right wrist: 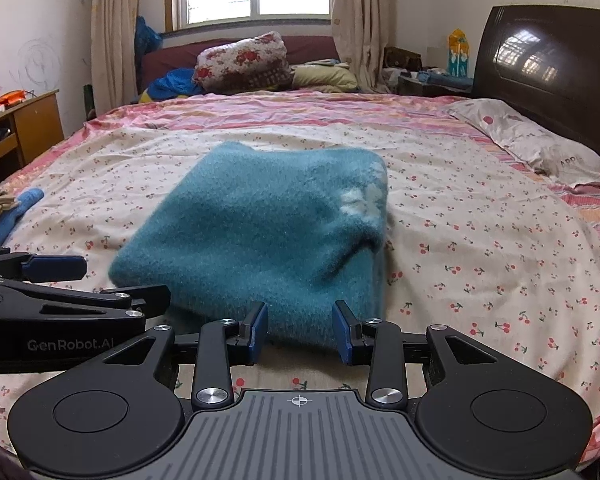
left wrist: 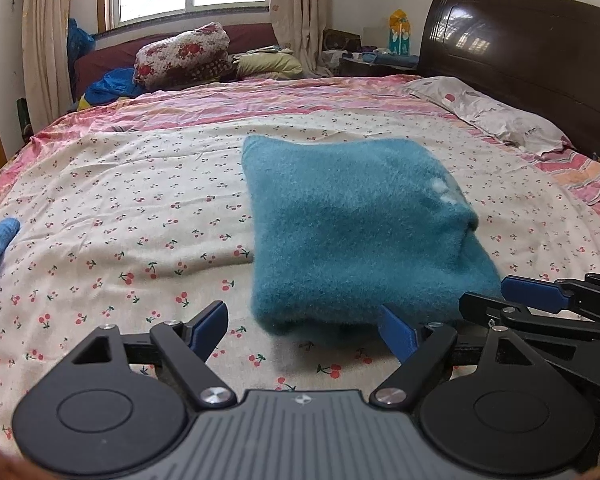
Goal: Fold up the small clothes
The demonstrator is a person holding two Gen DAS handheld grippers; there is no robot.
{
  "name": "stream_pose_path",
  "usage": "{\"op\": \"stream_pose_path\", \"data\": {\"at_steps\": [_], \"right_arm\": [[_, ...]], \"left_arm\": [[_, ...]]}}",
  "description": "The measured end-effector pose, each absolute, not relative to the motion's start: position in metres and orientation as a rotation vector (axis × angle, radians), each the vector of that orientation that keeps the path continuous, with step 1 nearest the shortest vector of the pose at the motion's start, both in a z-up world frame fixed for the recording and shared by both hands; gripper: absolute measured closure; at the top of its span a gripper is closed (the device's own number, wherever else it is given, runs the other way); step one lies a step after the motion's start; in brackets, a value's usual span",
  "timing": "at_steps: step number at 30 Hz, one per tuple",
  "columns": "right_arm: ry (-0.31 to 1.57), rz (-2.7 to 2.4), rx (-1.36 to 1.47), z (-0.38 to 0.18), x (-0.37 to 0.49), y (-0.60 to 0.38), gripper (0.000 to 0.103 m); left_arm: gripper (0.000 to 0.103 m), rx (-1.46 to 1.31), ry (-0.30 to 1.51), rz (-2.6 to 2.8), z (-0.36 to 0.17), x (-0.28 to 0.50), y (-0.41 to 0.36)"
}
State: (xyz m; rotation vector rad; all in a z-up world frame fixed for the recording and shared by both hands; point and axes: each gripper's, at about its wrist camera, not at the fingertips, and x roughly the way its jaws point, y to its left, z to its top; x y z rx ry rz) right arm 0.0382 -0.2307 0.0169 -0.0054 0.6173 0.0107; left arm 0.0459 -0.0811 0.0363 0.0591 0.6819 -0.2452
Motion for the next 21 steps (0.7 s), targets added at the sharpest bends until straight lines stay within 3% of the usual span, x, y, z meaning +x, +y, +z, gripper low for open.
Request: {"op": "stream_pose_path", "data": {"at_steps": [21], "right_arm": [[0.62,0.005,-0.004,0.0173,0.0387,-0.2314,0.068]], "left_arm": [[0.015,0.073,0.665,-0.233,0.0378,0.0432,-0.0835]]}}
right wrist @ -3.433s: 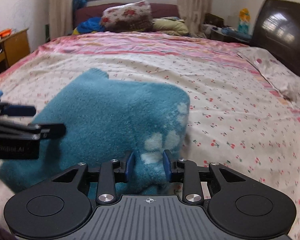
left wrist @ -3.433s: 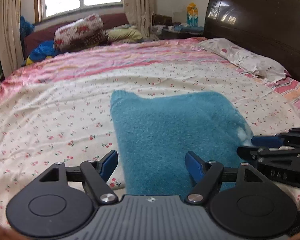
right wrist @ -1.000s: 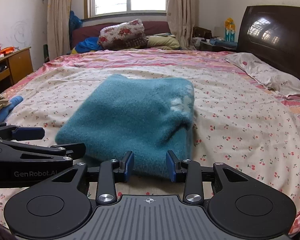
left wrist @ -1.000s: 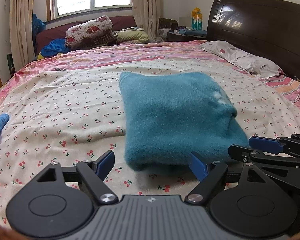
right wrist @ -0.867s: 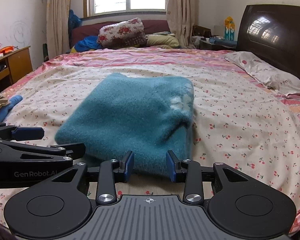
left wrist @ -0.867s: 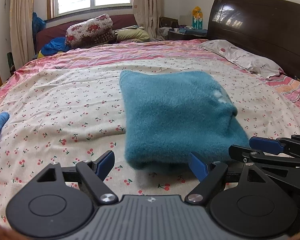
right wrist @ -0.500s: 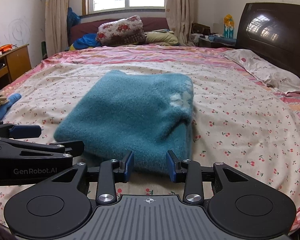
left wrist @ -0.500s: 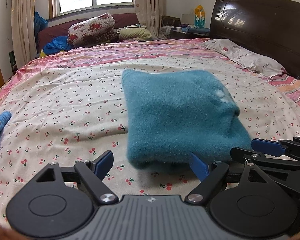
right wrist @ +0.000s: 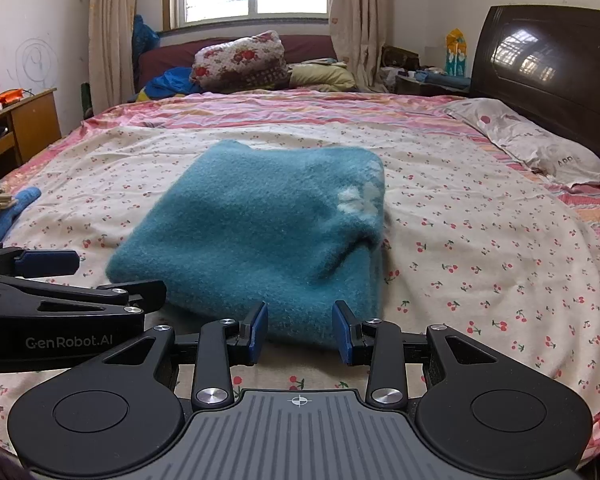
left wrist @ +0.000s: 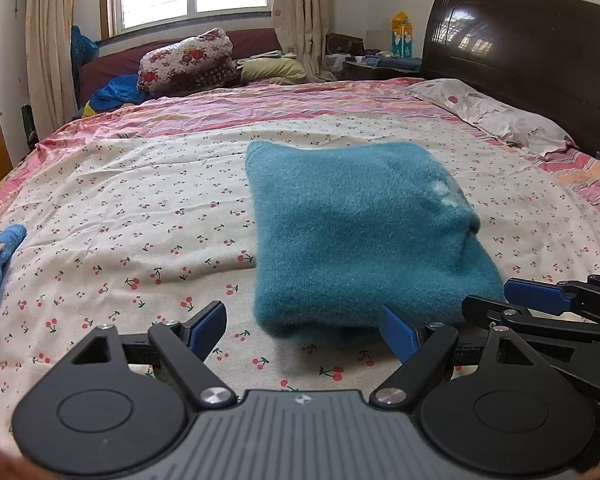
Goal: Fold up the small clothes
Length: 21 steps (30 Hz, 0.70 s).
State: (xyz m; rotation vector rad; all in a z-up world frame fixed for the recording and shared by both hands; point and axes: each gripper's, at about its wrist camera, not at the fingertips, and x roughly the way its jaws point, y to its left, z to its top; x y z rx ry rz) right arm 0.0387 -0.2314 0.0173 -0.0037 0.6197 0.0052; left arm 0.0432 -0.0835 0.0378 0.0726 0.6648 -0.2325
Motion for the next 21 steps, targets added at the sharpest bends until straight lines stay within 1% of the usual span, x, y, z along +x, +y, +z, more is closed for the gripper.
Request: {"op": "stream_pose_path", "data": {"at_steps": [21], "right_arm": [[0.614,-0.007,-0.006,0.0172,0.0349,-0.2322,0.068]], "left_arm": [[0.015,0.051,0.669,-0.246,0.0378,0.0422,-0.0834]]}}
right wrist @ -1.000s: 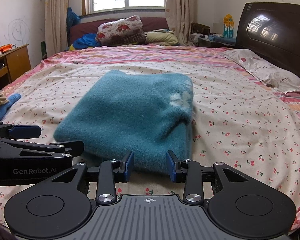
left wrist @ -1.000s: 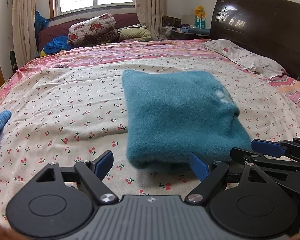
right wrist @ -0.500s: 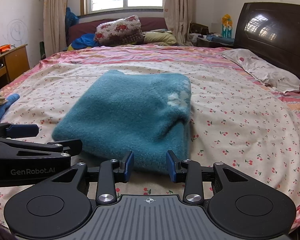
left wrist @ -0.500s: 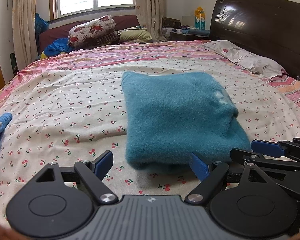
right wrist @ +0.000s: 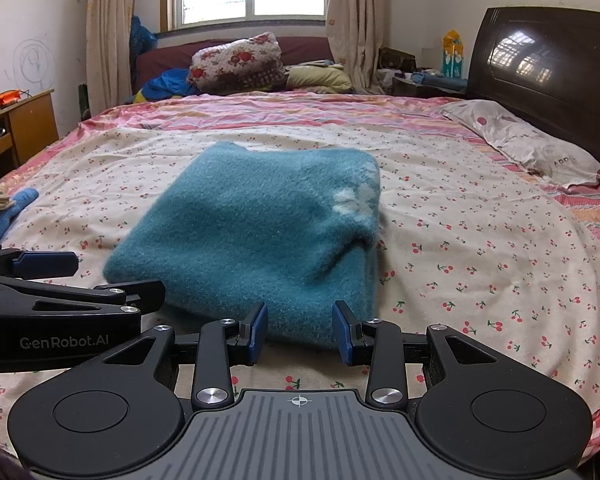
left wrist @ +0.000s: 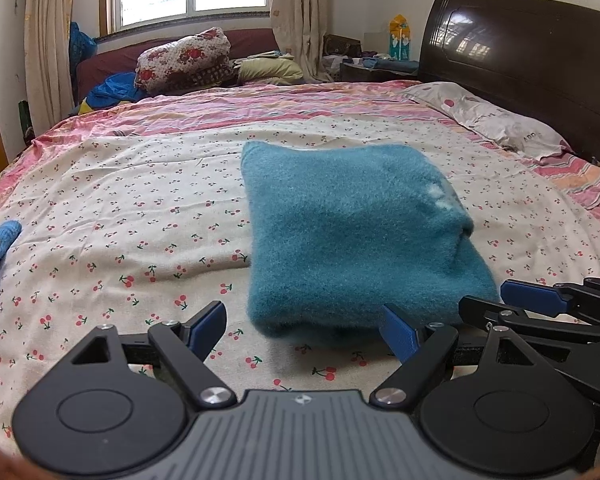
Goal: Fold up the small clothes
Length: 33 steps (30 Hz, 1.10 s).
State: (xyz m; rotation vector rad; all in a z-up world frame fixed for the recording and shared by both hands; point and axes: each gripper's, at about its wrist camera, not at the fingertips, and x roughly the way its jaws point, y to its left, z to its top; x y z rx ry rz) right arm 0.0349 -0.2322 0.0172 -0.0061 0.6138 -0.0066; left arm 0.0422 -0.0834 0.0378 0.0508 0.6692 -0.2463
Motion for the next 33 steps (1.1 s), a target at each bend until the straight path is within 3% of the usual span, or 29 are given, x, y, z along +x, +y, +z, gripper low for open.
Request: {"op": "stream_pose_path", "data": {"at_steps": [33], "right_arm": [[0.619,-0.011,-0.006,0.0156,0.0331,-0.2318,0.068]], "left_arm": [[0.016,0.052,0.68,-0.257,0.0365,0.0406,-0.0841]]}}
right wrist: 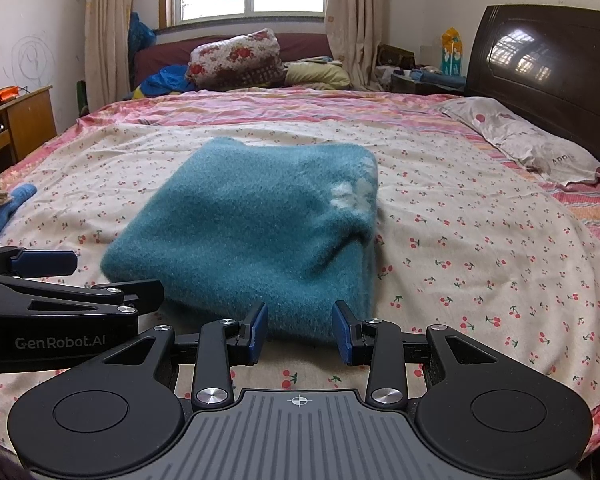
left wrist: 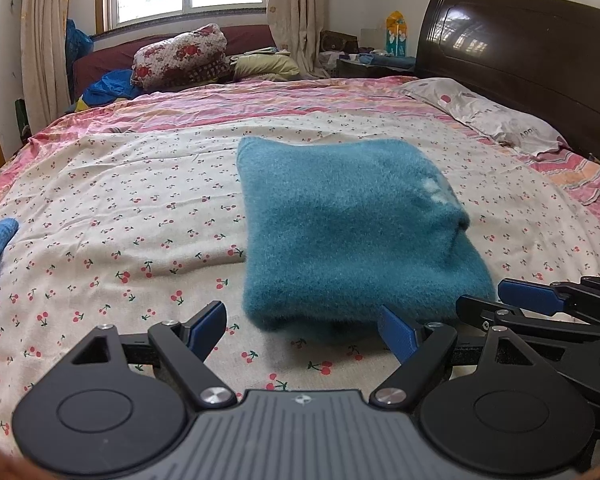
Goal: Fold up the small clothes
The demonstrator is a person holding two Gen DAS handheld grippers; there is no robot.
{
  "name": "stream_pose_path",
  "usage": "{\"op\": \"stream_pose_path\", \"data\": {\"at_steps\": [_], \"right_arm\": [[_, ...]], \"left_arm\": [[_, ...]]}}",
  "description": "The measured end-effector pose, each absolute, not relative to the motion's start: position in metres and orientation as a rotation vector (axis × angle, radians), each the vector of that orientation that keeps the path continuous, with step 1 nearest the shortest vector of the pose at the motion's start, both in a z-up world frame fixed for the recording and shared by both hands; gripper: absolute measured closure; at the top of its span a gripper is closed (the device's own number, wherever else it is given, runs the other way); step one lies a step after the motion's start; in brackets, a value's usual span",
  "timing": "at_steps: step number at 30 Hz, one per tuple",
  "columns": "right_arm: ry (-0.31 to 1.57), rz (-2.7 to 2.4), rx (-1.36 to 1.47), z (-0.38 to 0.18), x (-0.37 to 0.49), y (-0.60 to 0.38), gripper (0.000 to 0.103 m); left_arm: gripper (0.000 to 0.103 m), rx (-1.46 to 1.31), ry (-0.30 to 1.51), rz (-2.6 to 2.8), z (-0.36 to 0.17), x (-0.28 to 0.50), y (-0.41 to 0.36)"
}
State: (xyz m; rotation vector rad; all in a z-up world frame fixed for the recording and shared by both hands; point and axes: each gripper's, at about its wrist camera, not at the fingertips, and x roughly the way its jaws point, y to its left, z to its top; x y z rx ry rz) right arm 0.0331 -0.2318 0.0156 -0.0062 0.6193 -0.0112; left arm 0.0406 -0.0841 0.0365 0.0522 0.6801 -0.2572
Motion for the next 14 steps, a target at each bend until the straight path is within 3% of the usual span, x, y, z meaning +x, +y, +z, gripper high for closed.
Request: {"op": "stream_pose_path", "data": {"at_steps": [14], "right_arm": [[0.62,-0.011,-0.007,0.0158,0.0332,-0.2315,0.068]], "left_arm": [[0.017,0.055,0.679,-0.258,0.0361,0.0399,-0.0843]]}}
